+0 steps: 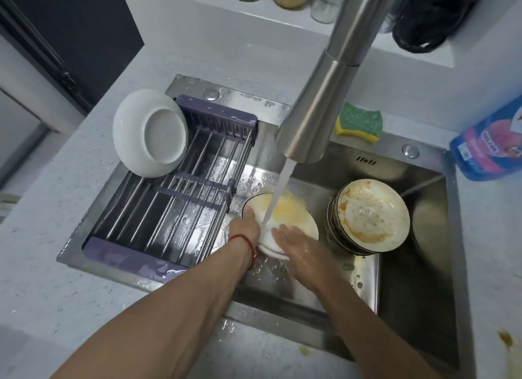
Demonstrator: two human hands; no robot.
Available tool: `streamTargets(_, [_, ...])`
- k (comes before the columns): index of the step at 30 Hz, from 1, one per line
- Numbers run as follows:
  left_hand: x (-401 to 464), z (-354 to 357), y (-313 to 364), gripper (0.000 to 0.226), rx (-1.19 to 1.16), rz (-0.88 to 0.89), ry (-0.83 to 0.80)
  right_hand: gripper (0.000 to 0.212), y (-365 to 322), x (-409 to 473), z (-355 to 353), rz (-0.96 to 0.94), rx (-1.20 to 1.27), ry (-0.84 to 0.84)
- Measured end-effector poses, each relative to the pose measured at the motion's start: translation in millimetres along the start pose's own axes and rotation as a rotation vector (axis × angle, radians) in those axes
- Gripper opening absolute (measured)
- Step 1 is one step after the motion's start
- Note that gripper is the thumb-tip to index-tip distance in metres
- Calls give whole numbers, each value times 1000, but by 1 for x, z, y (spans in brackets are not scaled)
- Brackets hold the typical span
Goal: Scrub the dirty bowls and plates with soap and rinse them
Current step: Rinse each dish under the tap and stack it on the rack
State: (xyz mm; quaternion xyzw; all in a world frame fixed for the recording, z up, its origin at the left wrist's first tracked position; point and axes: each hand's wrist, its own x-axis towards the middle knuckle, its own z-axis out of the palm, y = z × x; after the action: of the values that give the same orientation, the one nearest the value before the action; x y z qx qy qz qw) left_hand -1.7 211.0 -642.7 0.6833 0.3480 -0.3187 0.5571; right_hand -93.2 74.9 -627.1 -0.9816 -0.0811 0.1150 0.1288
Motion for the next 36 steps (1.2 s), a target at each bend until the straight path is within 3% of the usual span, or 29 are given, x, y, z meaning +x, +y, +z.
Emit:
streamTargets(1, [0, 1, 2, 41, -50, -12, -9, 73, -1, 5, -3, -2, 41, 15])
streamTargets(3, [0, 4, 9, 53, -147, -9, -53, 62, -12, 13, -18, 96, 164, 12])
streamTargets(5, [-14, 16, 14, 66, -201, 25, -121, 35, -23, 17, -30, 331, 360, 54])
streamTargets(7, [-32, 27, 16, 94, -133, 84, -184, 8, -29, 23, -32, 573, 677, 59])
streamTargets(8, [-38, 30, 17, 97, -76, 101, -207, 9, -30, 25, -33, 666, 858, 71])
streamTargets(10, [-31, 28, 14, 72, 40, 161, -220, 25, -26, 25, -34, 782, 1154, 138])
streamTargets(12, [-17, 14, 14, 59, 156, 184, -159, 26, -20, 22, -43, 847, 1397, 182])
streamTargets(15, [0, -6, 8, 95, 36, 20, -128, 28, -5, 21, -47, 841, 1769, 151])
streamTargets(17, [4, -9, 0, 93, -160, -135, -219, 38, 7, 23, -37, 835, 1832, 108])
streamTargets(20, [-8, -7, -2, 60, -353, -224, -313, 48, 14, 37, -23, 1000, 1698, 275])
streamTargets(22, [-11, -2, -1, 52, -399, -224, -241, 63, 1, 47, -16, 1115, 1329, 327])
streamTargets(24, [0, 2, -8, 79, -473, -228, -153, 74, -33, 53, -10, 1068, 799, 233])
streamTargets(26, [15, 7, -17, 106, -523, -237, -46, 80, -66, 50, 0, 916, 500, 105])
streamTargets(28, [-7, 2, -8, 83, -567, -203, 0, 75, -64, 51, 5, 928, 443, 67])
streamTargets(30, [-28, -2, 1, 65, -572, -160, 22, 61, -39, 60, 5, 1038, 541, 161])
streamTargets(32, [-35, -2, 1, 66, -563, -137, 6, 50, -36, 62, 3, 1005, 506, 174])
streamTargets(34, [-40, -1, 5, 73, -601, -136, 10, 54, -57, 60, 3, 820, 335, 168])
streamTargets(36, [-44, -1, 9, 73, -536, -96, 19, 58, -62, 53, -1, 775, 384, 192])
